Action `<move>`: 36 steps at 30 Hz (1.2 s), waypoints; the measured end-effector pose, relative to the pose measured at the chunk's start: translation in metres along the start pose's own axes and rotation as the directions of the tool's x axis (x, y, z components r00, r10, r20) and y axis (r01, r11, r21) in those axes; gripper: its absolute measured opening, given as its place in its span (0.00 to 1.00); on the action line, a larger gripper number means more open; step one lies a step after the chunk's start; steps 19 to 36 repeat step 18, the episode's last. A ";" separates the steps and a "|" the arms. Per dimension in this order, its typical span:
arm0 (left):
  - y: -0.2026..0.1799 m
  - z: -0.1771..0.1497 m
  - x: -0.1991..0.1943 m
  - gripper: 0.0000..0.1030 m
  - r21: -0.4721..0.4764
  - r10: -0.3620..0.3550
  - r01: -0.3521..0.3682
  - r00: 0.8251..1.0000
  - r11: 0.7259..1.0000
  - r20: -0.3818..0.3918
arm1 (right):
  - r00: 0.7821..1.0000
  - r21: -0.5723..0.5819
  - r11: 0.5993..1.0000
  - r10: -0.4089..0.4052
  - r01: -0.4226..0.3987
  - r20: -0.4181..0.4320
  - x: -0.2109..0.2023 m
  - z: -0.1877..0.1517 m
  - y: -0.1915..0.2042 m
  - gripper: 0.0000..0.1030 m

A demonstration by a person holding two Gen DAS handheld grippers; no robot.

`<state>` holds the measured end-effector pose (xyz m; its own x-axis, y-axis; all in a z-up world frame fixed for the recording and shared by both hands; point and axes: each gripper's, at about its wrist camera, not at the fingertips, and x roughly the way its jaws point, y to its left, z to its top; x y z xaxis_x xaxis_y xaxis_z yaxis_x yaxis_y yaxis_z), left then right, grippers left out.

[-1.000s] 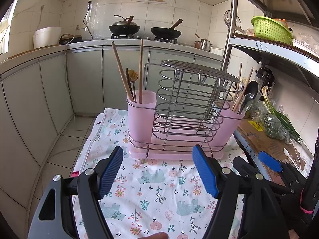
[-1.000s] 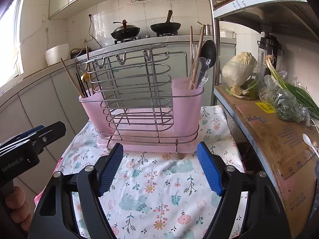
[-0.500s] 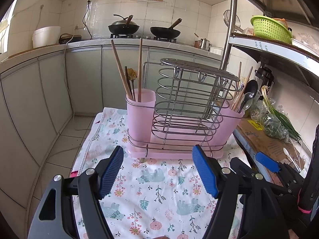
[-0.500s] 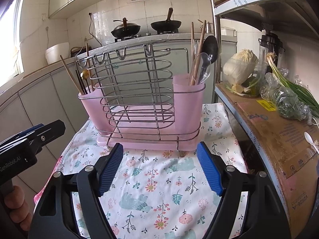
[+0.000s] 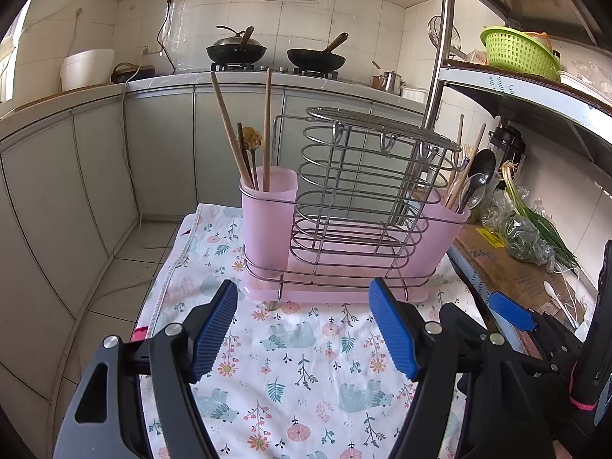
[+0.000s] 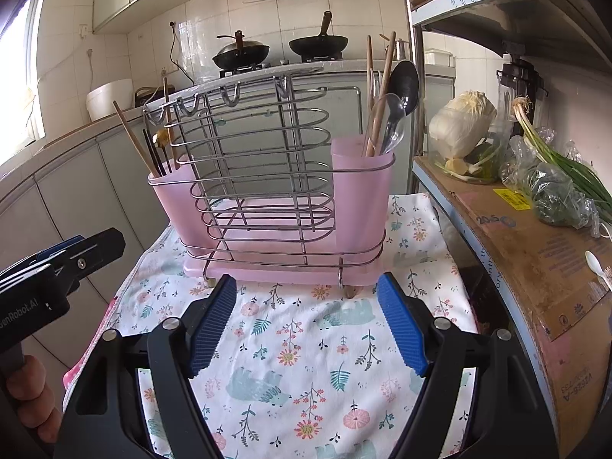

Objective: Organize utensils

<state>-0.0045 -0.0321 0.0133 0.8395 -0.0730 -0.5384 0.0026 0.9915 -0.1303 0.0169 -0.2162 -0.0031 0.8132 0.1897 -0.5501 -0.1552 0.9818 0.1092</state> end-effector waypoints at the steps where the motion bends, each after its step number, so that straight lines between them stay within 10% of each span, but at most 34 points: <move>1: 0.000 0.000 0.000 0.68 0.000 0.000 0.000 1.000 1.000 0.000 | 1.000 0.000 1.000 0.000 0.000 0.000 0.000 0.000 0.000 0.74; 36: 0.004 -0.005 0.013 0.68 -0.007 0.005 -0.005 1.000 1.000 -0.029 | 1.000 0.003 1.000 -0.002 0.002 -0.022 0.009 -0.004 -0.003 0.74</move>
